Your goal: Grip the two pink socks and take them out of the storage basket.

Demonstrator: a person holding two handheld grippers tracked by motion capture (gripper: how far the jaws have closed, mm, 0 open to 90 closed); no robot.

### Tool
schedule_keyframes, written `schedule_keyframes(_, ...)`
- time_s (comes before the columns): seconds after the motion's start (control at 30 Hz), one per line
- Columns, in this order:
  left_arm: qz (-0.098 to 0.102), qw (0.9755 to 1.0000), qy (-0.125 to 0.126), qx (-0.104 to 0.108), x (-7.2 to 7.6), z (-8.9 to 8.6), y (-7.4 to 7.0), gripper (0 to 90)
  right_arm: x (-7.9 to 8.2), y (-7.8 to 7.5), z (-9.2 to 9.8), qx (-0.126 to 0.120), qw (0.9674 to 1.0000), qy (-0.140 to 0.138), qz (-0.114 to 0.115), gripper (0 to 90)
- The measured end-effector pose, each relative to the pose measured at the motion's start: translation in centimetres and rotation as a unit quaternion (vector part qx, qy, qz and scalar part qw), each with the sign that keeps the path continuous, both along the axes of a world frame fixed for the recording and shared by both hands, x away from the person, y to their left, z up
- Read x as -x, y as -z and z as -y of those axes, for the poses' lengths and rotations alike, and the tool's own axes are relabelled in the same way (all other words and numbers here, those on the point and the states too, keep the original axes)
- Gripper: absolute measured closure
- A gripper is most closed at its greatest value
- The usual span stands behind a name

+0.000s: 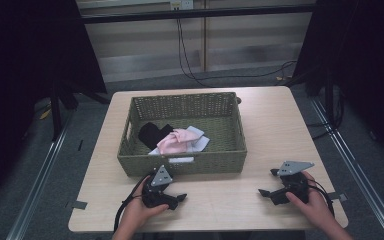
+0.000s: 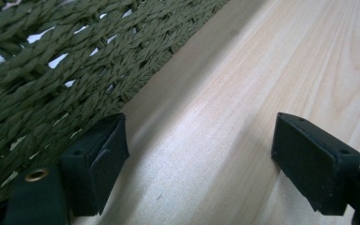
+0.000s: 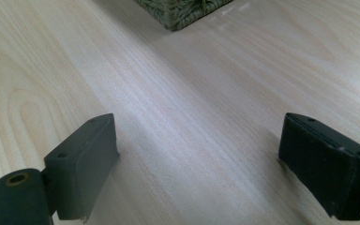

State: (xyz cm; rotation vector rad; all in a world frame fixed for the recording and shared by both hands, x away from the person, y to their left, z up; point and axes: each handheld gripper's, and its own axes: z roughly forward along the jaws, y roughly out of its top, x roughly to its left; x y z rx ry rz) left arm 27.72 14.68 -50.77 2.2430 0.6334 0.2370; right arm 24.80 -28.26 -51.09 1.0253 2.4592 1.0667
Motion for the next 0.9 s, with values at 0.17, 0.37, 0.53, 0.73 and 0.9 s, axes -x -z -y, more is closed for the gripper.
schedule_keyframes(0.17,-0.013,0.9995,-0.001,-0.027,0.0,0.2,-0.6,19.8,0.0,0.0,0.0,0.000,1.0000,0.000,0.000,11.1)
schedule_keyframes(0.37,-0.046,0.9969,0.007,-0.063,-0.2,0.8,-1.8,21.6,0.0,0.0,0.0,0.000,1.0000,0.000,0.000,11.1)
schedule_keyframes(0.53,-0.067,0.9958,0.004,-0.062,-0.5,0.9,-3.1,22.8,0.0,0.0,0.0,0.000,1.0000,0.001,0.000,11.1)
schedule_keyframes(0.73,-0.094,0.9926,0.015,-0.075,-1.2,1.1,-5.4,23.5,0.0,0.0,0.0,0.000,1.0000,0.000,0.000,11.1)
schedule_keyframes(0.9,-0.110,0.9908,0.014,-0.078,-1.8,1.2,-6.6,23.7,0.0,0.0,0.0,0.000,1.0000,0.000,0.000,11.1)
